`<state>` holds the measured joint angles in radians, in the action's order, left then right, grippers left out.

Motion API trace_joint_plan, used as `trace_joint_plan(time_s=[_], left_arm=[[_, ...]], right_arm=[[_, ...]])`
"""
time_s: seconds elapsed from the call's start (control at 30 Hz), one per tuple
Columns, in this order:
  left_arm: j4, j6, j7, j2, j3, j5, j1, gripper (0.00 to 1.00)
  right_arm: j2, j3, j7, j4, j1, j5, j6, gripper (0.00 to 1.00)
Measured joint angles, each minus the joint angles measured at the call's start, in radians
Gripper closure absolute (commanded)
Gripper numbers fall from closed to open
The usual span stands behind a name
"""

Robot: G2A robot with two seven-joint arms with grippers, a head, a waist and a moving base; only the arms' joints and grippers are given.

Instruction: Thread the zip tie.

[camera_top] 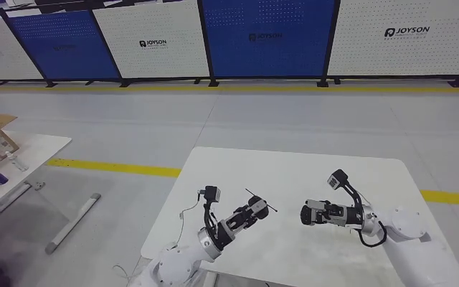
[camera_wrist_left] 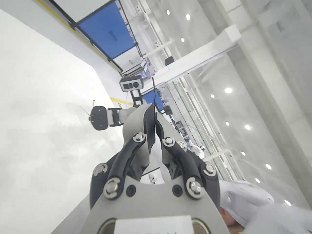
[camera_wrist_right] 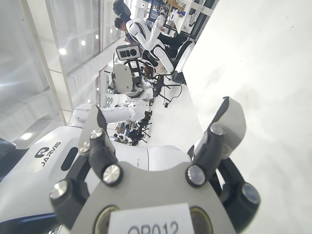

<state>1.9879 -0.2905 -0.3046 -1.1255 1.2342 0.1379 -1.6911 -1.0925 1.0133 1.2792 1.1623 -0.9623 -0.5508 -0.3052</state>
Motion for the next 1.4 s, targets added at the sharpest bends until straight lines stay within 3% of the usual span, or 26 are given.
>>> trace_joint_plan(time_s=[0.4, 0.5, 0.63, 0.73, 0.83, 1.27, 1.33, 1.4], left_arm=[[-0.002, 0.022, 0.009, 0.000, -0.001, -0.029, 0.005, 1.00], [-0.012, 0.101, 0.035, -0.001, -0.023, -0.117, 0.022, 1.00], [-0.040, 0.268, 0.037, -0.005, -0.074, -0.243, 0.068, 1.00], [-0.076, 0.351, 0.049, -0.011, -0.117, -0.318, 0.102, 1.00], [-0.109, 0.399, 0.067, -0.017, -0.152, -0.360, 0.132, 1.00], [-0.113, 0.391, 0.082, -0.021, -0.163, -0.332, 0.136, 1.00], [-0.110, 0.365, 0.100, -0.024, -0.153, -0.283, 0.137, 1.00], [-0.094, 0.313, 0.111, -0.025, -0.138, -0.226, 0.130, 1.00]], right_arm=[[0.000, 0.000, 0.000, 0.000, 0.000, 0.000, 0.000, 0.00], [0.000, 0.000, 0.000, 0.000, 0.000, 0.000, 0.000, 0.00], [0.000, 0.000, 0.000, 0.000, 0.000, 0.000, 0.000, 0.00], [0.000, 0.000, 0.000, 0.000, 0.000, 0.000, 0.000, 0.00], [0.000, 0.000, 0.000, 0.000, 0.000, 0.000, 0.000, 0.00], [0.000, 0.000, 0.000, 0.000, 0.000, 0.000, 0.000, 0.00], [0.000, 0.000, 0.000, 0.000, 0.000, 0.000, 0.000, 0.00], [0.000, 0.000, 0.000, 0.000, 0.000, 0.000, 0.000, 0.00]])
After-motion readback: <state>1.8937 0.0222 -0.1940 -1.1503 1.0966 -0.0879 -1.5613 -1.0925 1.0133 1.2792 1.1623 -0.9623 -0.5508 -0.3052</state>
